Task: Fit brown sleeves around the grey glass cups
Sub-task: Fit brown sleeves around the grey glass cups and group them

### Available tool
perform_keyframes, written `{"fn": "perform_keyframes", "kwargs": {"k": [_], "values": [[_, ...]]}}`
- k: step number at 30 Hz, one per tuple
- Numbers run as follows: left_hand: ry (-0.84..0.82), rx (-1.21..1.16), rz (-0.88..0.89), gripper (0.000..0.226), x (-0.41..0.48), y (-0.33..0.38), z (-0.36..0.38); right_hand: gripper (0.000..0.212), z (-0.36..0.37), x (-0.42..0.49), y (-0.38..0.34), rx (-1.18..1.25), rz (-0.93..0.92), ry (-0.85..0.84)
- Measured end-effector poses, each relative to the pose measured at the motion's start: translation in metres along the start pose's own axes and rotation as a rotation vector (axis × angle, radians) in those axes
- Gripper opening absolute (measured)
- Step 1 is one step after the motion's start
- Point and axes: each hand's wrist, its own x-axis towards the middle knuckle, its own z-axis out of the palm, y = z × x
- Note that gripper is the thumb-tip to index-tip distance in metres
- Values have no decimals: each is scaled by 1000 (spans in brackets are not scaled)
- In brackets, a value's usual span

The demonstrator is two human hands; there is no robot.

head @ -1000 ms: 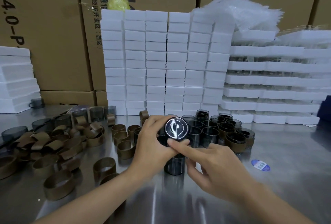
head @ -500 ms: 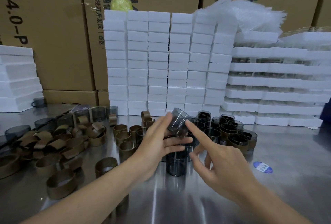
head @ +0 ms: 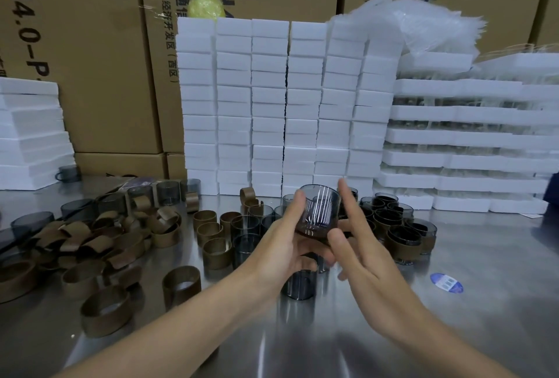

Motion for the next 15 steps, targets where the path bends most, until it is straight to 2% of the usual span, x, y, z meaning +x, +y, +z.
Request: {"fn": "perform_keyframes", "kwargs": {"k": [3,5,7,9,12,15], "values": [[70,234,146,60,-3,-6,5,55,12,7,-1,308,177,-13],[123,466,244,65,-8,-10,6,61,15,4,0,402,168,-23],[205,733,332,72,-11,-12,3,52,15,1,-4,432,124,12],[241,906,364,69,-12,-8,-4,44,11,3,-3,479,123,50],[241,1058,398,56,-11,0,-13,61,1,9,5,494,220,63],[320,1155,394,41,-2,6,-36,62,-9,12,13,434,328,141]]}}
